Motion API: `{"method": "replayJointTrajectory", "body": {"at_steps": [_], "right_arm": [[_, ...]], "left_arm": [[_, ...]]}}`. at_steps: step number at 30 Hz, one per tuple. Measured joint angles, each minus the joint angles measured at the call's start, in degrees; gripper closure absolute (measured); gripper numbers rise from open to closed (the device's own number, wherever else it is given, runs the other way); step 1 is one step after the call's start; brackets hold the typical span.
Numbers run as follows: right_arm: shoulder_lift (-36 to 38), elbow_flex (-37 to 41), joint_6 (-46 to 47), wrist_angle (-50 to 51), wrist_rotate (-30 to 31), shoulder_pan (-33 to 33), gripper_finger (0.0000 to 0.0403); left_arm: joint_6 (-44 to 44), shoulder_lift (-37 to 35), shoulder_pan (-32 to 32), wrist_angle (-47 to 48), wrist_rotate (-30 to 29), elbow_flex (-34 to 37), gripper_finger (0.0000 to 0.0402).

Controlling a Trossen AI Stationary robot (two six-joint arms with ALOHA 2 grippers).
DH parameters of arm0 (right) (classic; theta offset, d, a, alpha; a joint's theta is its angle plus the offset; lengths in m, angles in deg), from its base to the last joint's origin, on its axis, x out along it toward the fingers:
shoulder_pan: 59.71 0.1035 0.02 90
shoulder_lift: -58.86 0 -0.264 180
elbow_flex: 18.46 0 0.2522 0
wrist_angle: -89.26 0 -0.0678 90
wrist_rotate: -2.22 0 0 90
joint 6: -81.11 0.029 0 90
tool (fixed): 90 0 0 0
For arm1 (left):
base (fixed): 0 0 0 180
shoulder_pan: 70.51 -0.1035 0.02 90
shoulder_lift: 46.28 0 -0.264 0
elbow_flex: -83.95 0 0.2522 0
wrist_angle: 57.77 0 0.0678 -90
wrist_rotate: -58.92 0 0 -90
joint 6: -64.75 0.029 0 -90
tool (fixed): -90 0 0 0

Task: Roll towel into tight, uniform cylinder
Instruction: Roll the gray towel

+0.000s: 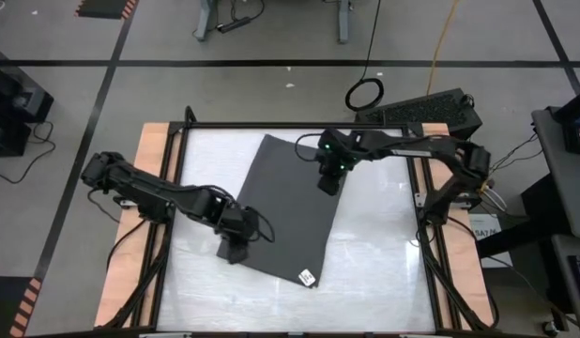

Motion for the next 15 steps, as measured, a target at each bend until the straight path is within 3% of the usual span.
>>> {"method": "replayJointTrajectory", "body": {"at_steps": [2,6,10,15], "right_arm": [[2.00,0.00,2.81,-0.13,0.06,1.48,0.0403],[4.63,-0.02,8.95,-0.25,0.03,4.87,0.0403],[5.77,-0.07,16.27,-0.27,0.08,9.07,0.0403],[5.85,-0.07,25.98,-0.93,0.50,15.17,0.0403]], "left_arm": [[4.94,-0.45,0.11,5.57,2.03,0.98,0.0179],[18.37,-1.29,0.91,7.34,3.87,4.91,0.0123],[30.46,-2.39,2.11,5.65,3.90,9.04,0.0116],[30.34,-2.68,3.73,0.42,4.63,13.39,0.0125]]}}
